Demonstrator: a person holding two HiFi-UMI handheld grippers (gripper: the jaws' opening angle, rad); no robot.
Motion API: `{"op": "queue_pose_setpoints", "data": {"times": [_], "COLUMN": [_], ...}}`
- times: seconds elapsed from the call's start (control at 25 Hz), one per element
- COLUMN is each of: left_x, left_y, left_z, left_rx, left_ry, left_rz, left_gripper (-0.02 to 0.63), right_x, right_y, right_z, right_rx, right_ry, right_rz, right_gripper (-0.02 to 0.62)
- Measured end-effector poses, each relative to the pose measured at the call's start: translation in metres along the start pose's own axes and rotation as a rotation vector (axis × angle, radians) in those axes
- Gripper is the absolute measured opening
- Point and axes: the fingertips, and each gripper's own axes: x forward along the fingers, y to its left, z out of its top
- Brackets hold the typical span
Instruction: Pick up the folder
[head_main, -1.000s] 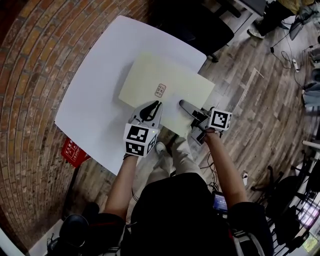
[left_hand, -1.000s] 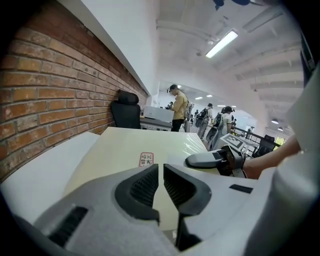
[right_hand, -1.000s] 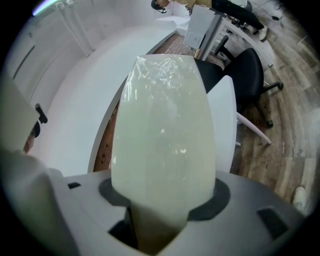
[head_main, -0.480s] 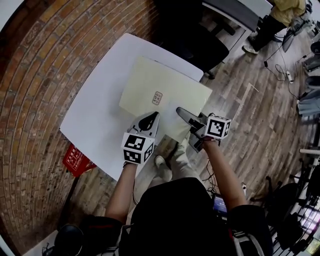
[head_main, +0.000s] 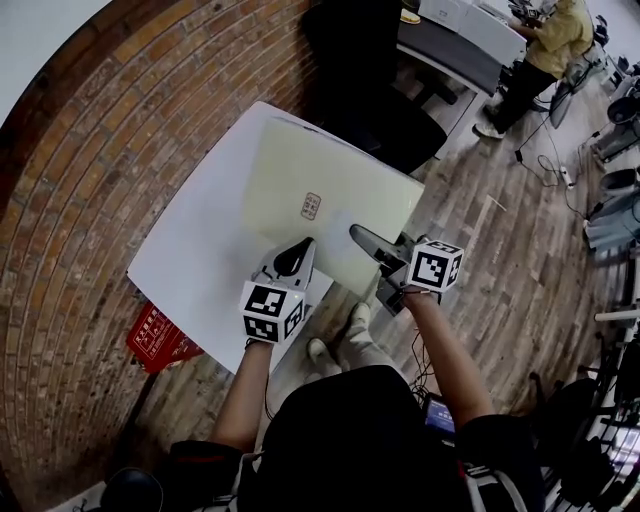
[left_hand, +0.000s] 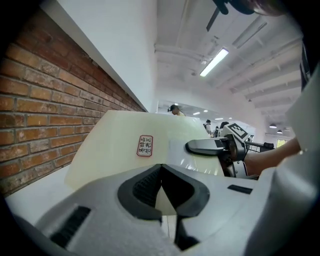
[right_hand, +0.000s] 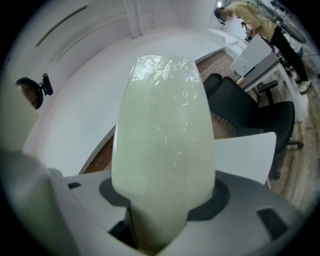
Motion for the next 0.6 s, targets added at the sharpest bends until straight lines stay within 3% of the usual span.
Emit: {"op": "queue_pose_setpoints", "data": {"times": [0.6], "left_x": [-0.045], "left_y": [-0.02], "left_z": [0.038], "left_rx": [0.067], "left_ry": [-0.09], "left_rz": [-0.027], "left_gripper": [0.018], "right_x": [-0.02], "right_y": [0.071], "right_z": [0.032], "right_rx": [-0.225], "right_ry": [-0.096], "right_rz": [-0.017], "right_gripper": [0.276]}}
